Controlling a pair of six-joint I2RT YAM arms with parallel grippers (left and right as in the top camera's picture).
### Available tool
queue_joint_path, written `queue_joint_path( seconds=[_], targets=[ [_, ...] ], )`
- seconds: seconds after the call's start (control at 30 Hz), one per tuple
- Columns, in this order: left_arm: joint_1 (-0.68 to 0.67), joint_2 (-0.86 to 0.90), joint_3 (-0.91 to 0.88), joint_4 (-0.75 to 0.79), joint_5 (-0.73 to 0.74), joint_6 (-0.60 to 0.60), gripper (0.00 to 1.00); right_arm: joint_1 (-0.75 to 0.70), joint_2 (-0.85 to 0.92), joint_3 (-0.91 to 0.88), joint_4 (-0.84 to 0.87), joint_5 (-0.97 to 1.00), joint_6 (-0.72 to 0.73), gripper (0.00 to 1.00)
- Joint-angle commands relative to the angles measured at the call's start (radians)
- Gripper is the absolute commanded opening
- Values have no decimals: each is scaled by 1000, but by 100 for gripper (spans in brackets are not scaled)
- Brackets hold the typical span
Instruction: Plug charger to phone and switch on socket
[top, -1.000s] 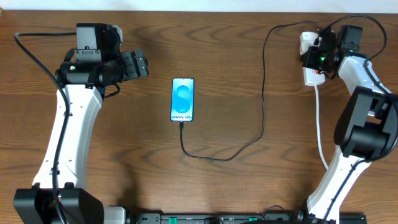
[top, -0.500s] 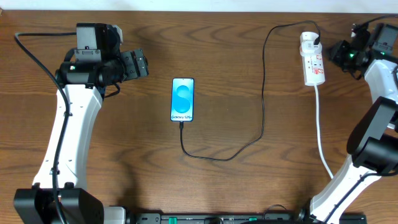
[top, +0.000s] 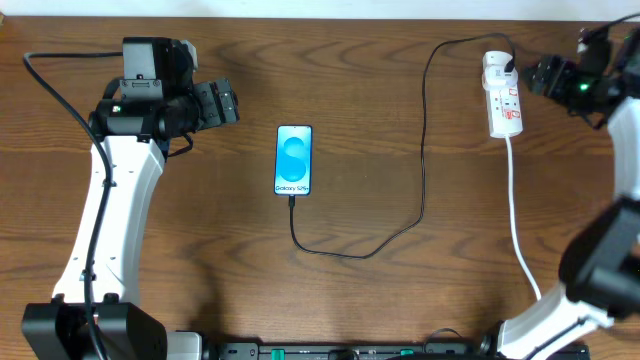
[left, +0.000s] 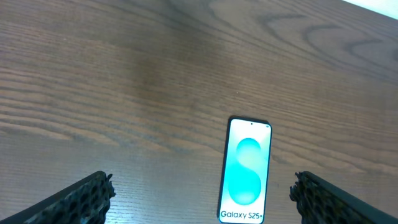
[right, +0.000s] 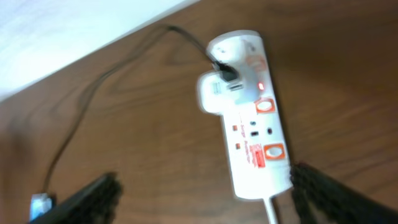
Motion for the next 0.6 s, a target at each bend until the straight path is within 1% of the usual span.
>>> queue_joint_path(
  seconds=[0.0,0.07,0.2,0.23,0.43,0.57],
  targets=[
    [5,-9,5,-1,-13,9,95,25,-174,9,-70,-27,-79,99],
    [5,-9,5,-1,-13,9,95,43,-251,9,-142,-28,-102,99],
    [5,-9,5,-1,-13,9,95,92,-401,9,-311,-27,-208,99],
    [5,-9,5,-1,-13,9,95,115,-460,9,-382,-27,-230,99],
    [5,-9,5,-1,-13,9,95,173,-623,9,-599,-27,-226,99],
    [5,-9,5,-1,-13,9,95,175,-700,9,-682,-15,-227,99]
  ],
)
